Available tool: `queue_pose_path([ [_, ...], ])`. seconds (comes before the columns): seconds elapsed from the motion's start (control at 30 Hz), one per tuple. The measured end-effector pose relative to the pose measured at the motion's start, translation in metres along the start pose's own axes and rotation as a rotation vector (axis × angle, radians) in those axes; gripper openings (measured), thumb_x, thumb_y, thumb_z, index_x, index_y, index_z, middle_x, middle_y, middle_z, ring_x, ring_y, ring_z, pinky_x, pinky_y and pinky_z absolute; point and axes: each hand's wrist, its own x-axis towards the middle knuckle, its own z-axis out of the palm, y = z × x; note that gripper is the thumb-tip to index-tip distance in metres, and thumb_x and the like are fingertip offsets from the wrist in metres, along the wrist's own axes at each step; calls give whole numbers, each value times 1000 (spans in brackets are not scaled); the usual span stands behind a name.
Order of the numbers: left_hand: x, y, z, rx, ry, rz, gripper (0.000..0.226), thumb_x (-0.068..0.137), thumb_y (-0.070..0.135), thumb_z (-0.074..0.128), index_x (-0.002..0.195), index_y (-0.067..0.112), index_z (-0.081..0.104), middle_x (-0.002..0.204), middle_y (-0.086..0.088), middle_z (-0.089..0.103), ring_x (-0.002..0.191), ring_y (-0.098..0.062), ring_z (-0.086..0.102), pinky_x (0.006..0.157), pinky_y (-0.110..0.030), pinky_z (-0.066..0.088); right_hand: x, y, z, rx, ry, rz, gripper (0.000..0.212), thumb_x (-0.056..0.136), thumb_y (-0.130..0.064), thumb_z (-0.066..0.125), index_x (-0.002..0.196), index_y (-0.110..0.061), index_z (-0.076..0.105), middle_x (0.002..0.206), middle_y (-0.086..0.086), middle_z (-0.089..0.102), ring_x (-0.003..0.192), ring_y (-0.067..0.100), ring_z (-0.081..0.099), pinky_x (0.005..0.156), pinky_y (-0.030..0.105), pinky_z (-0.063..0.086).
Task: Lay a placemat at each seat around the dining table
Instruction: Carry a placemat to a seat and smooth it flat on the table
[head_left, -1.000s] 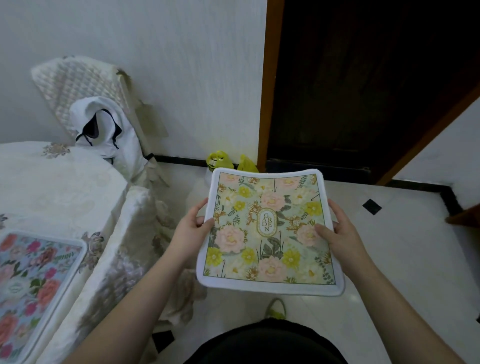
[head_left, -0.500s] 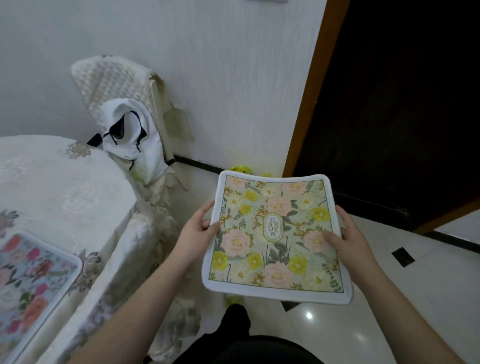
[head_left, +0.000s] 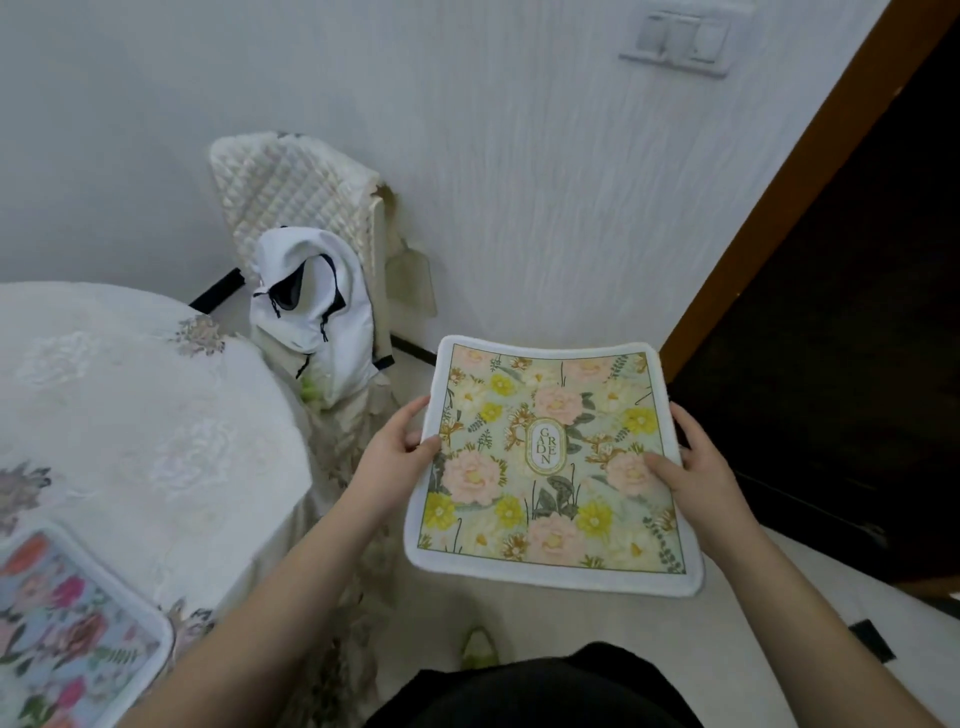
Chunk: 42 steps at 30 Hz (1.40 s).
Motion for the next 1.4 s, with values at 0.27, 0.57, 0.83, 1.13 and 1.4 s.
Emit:
queue_pose_path([
  [0.27, 64, 12, -13, -66, 82, -31, 55, 98, 17, 58, 144, 42, 41, 99, 8, 77, 88, -13, 75, 86, -48, 58, 87, -39, 23, -30, -89, -15, 64, 95, -3, 59, 142, -42, 41, 109, -2, 71, 91, 18, 73, 70, 41, 62],
  [0.57, 134, 46, -16, -112, 237, -126, 52, 98, 14, 58, 140, 42, 44, 100, 7, 77, 88, -15, 75, 82, -47, 60, 213, -75, 43, -20, -257, 13, 63, 94, -5, 61, 139, -46, 44, 107, 3, 74, 90, 26, 74, 76, 54, 59],
  [0.83, 165, 76, -24, -114, 384, -167, 59, 99, 18, 57, 148, 41, 34, 98, 13, 77, 86, -9, 75, 75, -34, 59, 296, -119, 76, -86, -424, 34, 64, 94, -7, 62, 142, -45, 41, 101, 6, 74, 81, 31, 75, 67, 55, 60],
  [1.13, 157, 47, -80, -142, 625, -255, 55, 99, 22, 57, 146, 44, 38, 93, 12, 76, 78, -3, 73, 59, -16, 55, 324, -157, 181, -157, -633, 4, 62, 94, -4, 59, 141, -41, 43, 100, 6, 74, 77, 29, 75, 56, 42, 59],
  [1.4, 154, 0, -151, -293, 750, -294, 54, 99, 18, 58, 146, 39, 41, 95, 6, 78, 84, -12, 75, 78, -39, 60, 324, -184, 289, -260, -783, -51, 64, 94, -2, 59, 145, -36, 40, 103, 6, 72, 81, 29, 75, 60, 44, 60],
])
